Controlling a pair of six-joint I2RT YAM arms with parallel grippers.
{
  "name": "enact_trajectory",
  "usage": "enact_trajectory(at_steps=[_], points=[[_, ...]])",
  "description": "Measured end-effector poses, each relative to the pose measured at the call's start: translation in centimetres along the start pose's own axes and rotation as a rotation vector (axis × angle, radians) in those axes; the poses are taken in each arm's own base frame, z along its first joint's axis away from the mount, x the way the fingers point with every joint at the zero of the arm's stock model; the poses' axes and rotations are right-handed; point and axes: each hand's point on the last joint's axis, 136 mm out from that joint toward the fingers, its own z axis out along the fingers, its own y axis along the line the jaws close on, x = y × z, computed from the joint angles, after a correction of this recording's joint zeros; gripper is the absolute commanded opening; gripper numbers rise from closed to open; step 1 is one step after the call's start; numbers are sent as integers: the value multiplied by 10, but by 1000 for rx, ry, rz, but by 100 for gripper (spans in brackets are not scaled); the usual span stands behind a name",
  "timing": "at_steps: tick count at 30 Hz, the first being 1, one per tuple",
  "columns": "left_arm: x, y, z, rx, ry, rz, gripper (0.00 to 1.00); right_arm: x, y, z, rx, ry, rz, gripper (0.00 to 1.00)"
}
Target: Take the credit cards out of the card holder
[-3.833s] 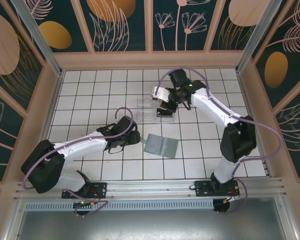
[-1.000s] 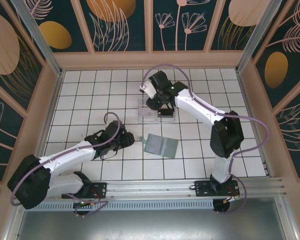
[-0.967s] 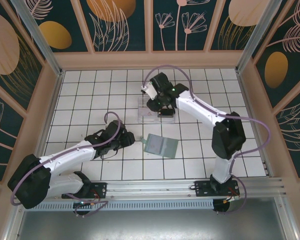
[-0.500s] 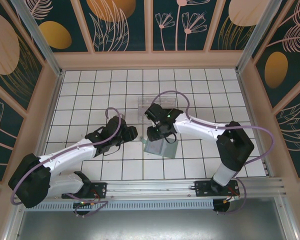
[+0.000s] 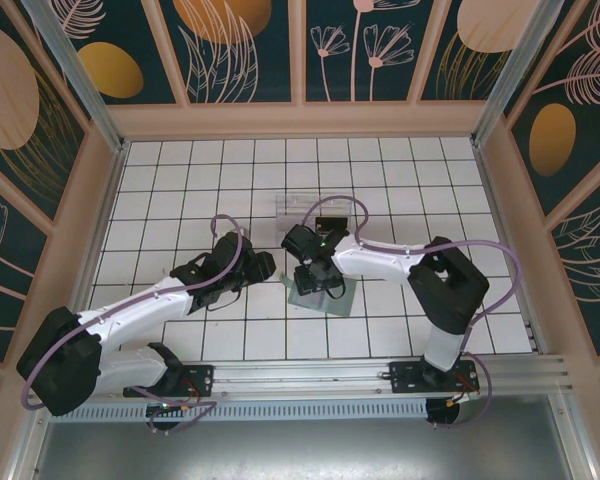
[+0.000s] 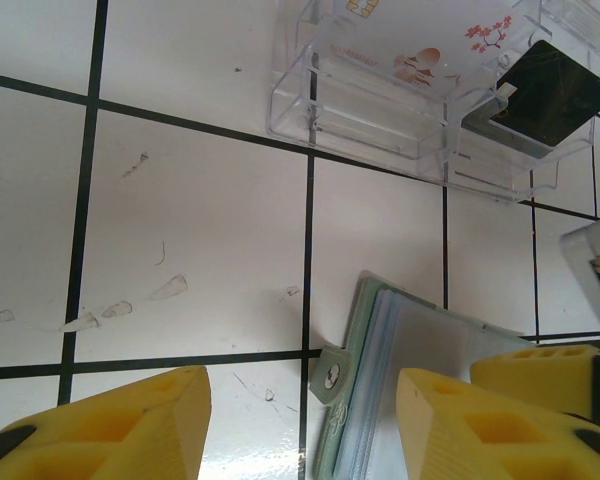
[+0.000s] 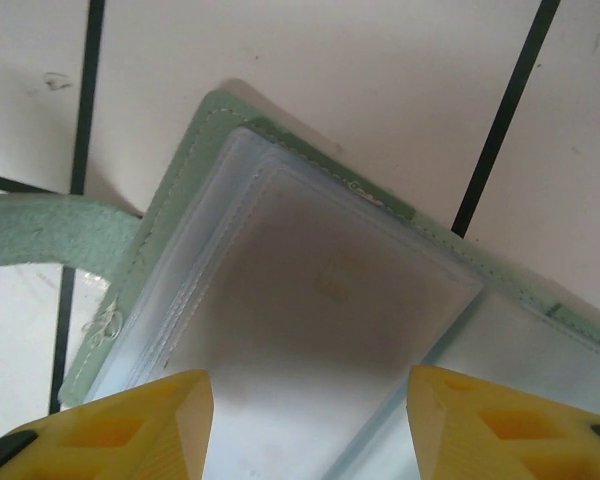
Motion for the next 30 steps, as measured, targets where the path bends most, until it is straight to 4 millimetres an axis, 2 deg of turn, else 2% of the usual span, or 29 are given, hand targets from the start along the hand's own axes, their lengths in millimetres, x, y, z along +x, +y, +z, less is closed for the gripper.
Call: enact_trajectory(at_steps=[19, 30], points=[[2, 1, 2, -5, 9, 0, 52, -6, 5, 10, 0, -9, 18, 55], [7, 1, 6, -5, 37, 1, 52, 10, -14, 5, 43, -8, 38, 55]])
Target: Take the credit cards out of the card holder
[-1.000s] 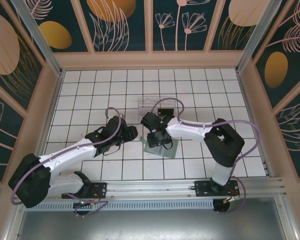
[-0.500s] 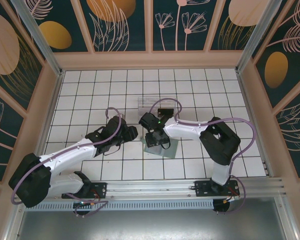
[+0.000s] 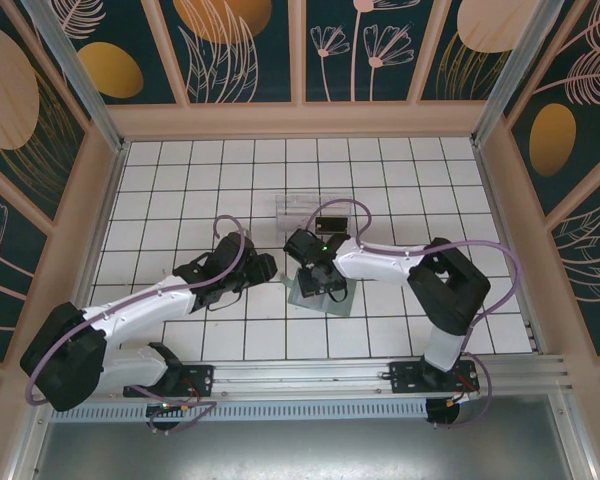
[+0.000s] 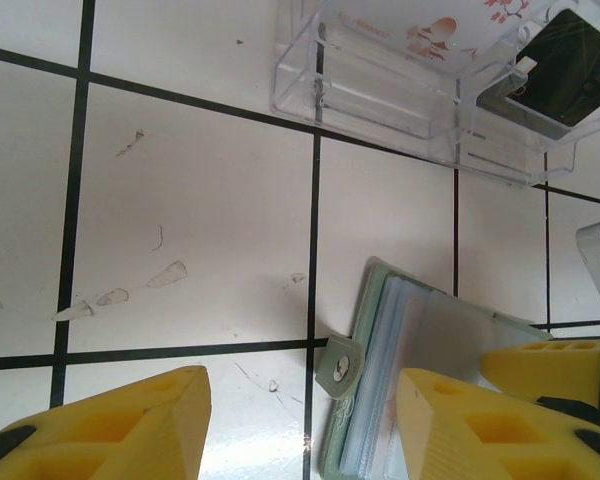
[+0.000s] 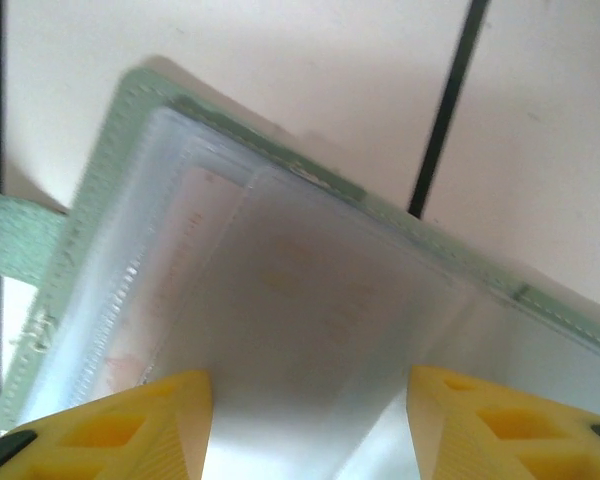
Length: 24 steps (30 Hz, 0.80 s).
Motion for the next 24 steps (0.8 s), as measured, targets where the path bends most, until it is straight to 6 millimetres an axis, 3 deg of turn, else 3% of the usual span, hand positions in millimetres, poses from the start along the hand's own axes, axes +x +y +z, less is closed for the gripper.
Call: enact_trajectory(at_steps=[16, 20, 24], points=[[-2, -35, 5, 89, 75, 31, 42, 29, -49, -7, 40, 2, 116, 53], [-1, -41, 5, 108, 88, 36, 41, 23, -46, -11, -4, -22, 160, 55], [-3, -46, 5, 120, 90, 36, 41, 10, -30, -17, -91, -65, 236, 61]])
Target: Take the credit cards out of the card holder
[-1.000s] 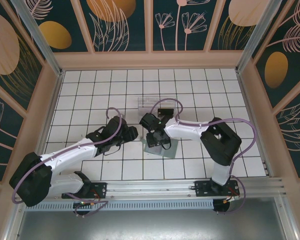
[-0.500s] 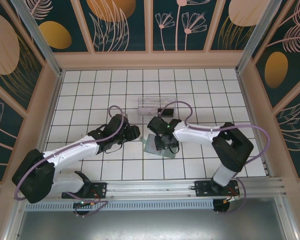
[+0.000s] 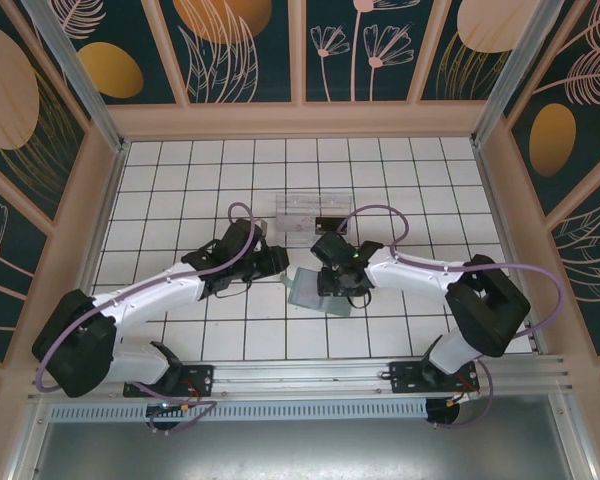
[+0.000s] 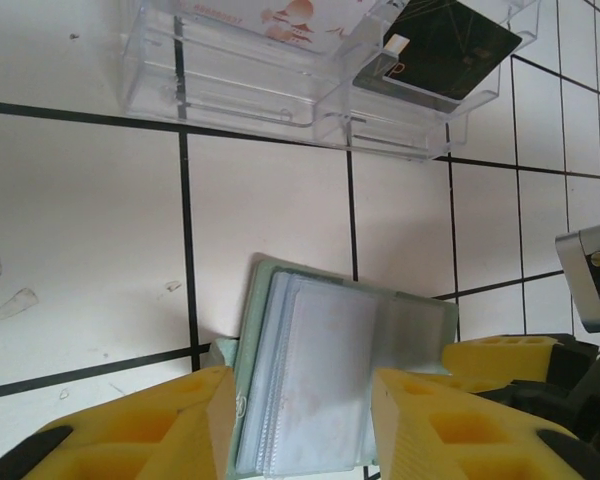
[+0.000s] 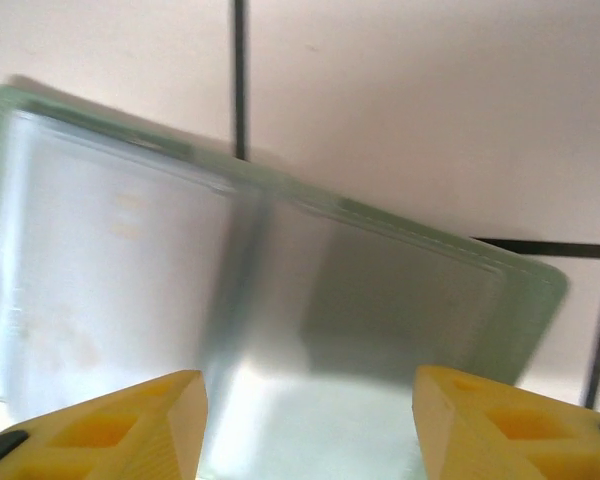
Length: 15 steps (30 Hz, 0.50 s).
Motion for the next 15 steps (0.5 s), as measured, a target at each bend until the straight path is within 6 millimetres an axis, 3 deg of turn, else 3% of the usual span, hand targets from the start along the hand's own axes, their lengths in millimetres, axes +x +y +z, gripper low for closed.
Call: enact_trajectory(at_steps=[7, 15], points=[[3, 1, 3, -1, 18, -2, 41, -15, 25, 5, -81, -19, 150, 71], [3, 1, 3, -1, 18, 1, 41, -13, 27, 25, -53, 17, 191, 68]])
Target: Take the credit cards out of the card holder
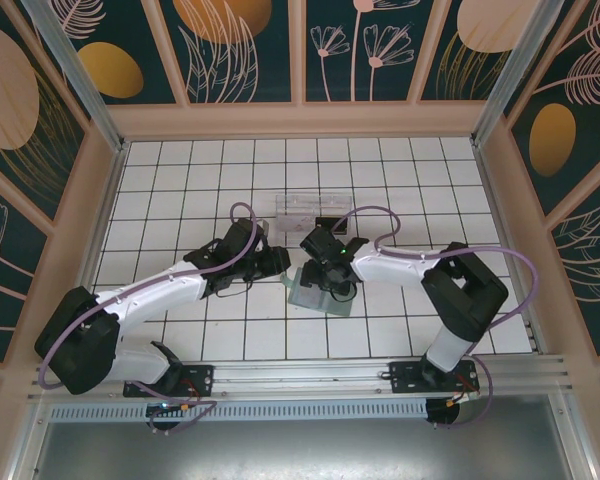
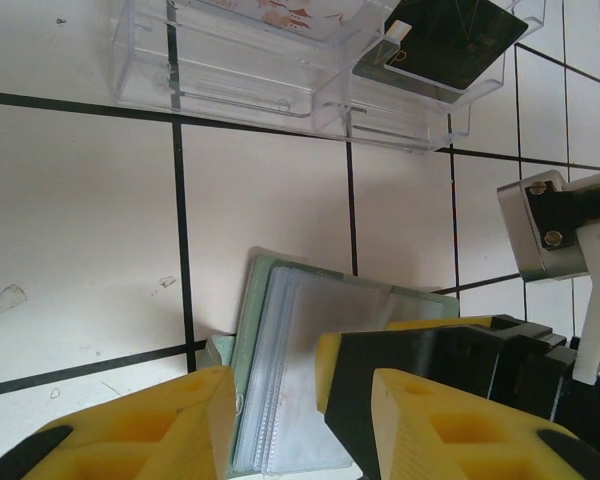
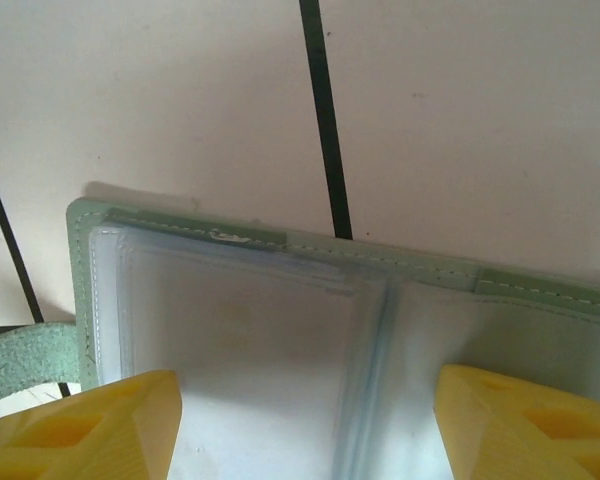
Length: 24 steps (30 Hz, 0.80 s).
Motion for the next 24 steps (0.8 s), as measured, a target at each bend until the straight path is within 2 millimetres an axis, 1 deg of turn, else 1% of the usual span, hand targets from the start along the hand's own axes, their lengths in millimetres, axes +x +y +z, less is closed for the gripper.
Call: enact_trajectory(at_steps=[2, 5, 12, 18, 21, 24], points=[[0, 0, 0, 0, 0, 2, 41, 0, 0, 0, -1, 0, 0, 65], [0, 0, 0, 1, 0, 5, 41, 0, 0, 0, 1, 1, -2, 58], [4, -3, 0, 14, 19, 8, 39, 2, -4, 2, 5, 3, -6, 33], [13, -16, 7, 29, 53, 37, 38, 2, -8, 1, 1, -1, -13, 19], [18, -23, 13, 33, 74, 52, 34, 3, -11, 1, -3, -5, -21, 15], [24, -26, 19, 25, 98, 59, 26, 4, -14, 1, -15, -13, -24, 12]])
